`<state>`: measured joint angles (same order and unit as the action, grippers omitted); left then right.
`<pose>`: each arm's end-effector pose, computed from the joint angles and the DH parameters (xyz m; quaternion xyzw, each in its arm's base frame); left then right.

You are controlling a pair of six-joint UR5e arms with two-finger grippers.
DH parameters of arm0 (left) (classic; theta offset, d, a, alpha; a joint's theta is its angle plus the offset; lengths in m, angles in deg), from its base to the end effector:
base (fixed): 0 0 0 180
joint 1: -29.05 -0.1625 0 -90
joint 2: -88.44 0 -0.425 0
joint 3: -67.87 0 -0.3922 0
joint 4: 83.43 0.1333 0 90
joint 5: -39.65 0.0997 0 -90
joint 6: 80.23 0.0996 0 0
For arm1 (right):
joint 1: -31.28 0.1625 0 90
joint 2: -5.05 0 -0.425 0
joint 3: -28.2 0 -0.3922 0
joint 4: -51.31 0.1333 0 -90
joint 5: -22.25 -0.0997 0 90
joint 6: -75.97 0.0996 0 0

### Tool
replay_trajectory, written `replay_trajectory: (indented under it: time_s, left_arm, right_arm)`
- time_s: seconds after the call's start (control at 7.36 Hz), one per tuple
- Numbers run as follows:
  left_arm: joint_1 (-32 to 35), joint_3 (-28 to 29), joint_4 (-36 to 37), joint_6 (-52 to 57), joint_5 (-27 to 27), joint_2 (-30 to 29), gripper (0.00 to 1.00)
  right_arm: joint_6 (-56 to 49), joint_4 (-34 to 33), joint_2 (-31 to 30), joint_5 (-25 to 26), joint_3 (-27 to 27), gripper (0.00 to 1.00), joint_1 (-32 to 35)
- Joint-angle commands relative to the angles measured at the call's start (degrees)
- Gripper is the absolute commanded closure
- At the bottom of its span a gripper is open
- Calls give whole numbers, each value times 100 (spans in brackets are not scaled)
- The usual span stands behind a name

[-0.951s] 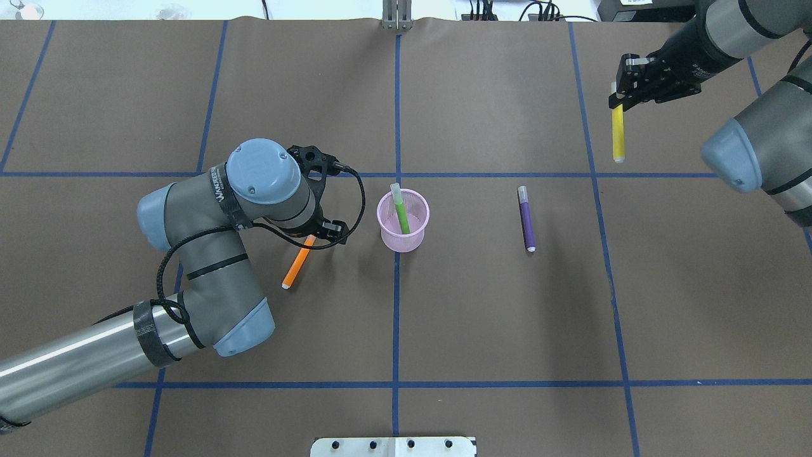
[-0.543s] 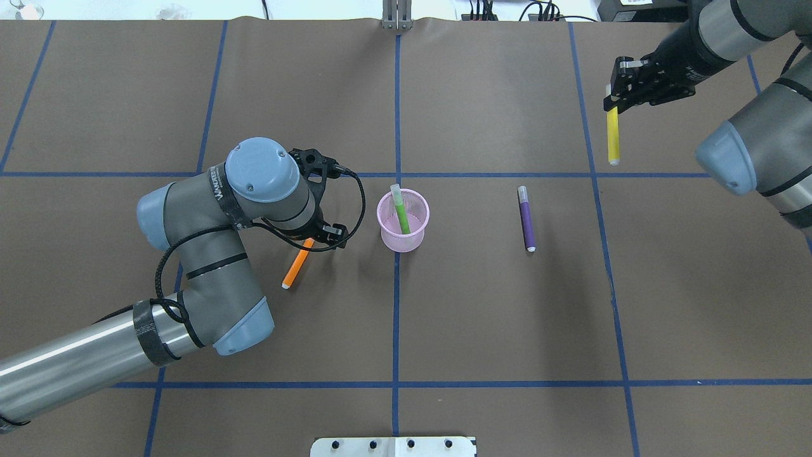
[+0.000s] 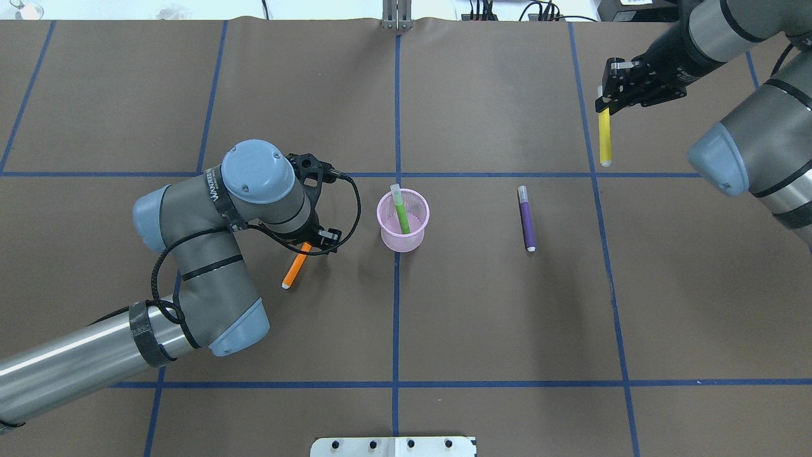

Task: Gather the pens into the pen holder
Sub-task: 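Grasp the orange marker with left gripper while right carries yellow marker toward cup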

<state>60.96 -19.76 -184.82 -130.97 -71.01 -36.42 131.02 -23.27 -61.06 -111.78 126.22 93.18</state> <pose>0.5510 -0.4587 0.2986 0.0786 0.3957 0.1254 0.9064 -0.2380 -0.5818 0.3190 0.0505 -0.5038 0.0515 0.8608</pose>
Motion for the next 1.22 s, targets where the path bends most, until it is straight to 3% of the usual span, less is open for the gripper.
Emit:
replay_trajectory:
  time_s: [0.0, 0.27, 0.41, 0.68, 1.09]
  left_arm:
    - [0, -8, -3, 3, -53, 5, 55]
    - [0, -17, 14, 3, -61, 5, 95]
    - [0, -35, 32, -6, -61, 5, 100]
    - [17, -105, 58, -6, -175, 5, 100]
    - [657, -525, 120, -15, -702, 5, 100]
  right_arm:
    - [58, -4, 20, 0, 6, 100, -38]
    - [58, -4, 29, 0, 15, 100, -65]
    - [58, -4, 29, 9, 41, 100, -73]
    - [58, -4, 29, 18, 41, 100, -73]
    - [462, -4, 318, 218, 68, 100, -248]
